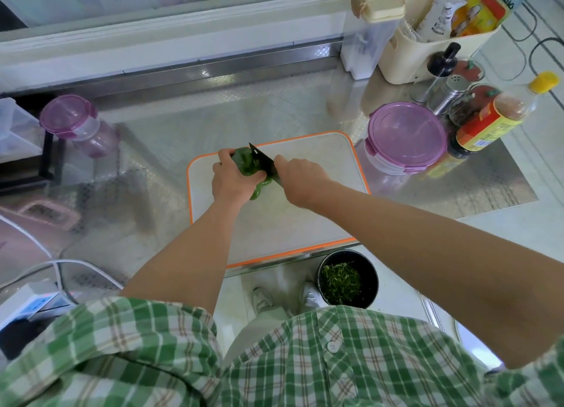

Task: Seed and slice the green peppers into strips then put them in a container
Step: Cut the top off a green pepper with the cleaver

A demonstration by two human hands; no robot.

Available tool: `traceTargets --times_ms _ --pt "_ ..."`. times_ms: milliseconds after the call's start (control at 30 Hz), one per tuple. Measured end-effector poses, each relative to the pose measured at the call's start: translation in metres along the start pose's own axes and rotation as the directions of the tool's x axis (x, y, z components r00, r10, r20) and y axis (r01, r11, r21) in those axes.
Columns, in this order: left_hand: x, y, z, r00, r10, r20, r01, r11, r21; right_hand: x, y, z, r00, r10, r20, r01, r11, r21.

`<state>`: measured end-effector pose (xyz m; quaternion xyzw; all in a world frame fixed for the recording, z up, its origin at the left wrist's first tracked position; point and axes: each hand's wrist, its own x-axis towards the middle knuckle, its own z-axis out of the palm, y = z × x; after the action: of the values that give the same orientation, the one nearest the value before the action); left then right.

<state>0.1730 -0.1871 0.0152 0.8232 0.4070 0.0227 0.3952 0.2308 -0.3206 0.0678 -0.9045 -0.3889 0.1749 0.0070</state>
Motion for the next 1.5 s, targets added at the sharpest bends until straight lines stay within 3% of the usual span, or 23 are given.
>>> traceTargets --times_ms 467,700,867,1067,1500 --pt "0.005 -0.007 -0.005 0.998 -0.058 0.021 0.06 0.989 -0.135 0.006 0.007 -0.004 1.0 -0.006 0.014 0.006 0.999 0.036" --pt "0.0 -0.016 -0.011 0.997 -0.054 0.059 0.067 0.968 -0.24 0.011 0.022 -0.018 0.986 0.074 -0.153 -0.039 0.976 0.215" --pt "-0.006 -0.021 -0.015 0.998 -0.028 0.052 0.038 0.975 -0.219 0.019 0.03 -0.001 0.975 0.223 0.01 -0.211 0.902 0.377" --pt "-0.007 -0.025 -0.02 0.995 0.098 -0.004 -0.098 0.991 -0.091 0.029 0.039 0.028 0.941 0.206 0.269 -0.307 0.854 0.419" --pt "-0.006 -0.027 -0.018 0.986 0.163 0.028 -0.161 0.984 -0.076 0.045 0.038 0.054 0.898 0.359 0.256 -0.436 0.809 0.394"
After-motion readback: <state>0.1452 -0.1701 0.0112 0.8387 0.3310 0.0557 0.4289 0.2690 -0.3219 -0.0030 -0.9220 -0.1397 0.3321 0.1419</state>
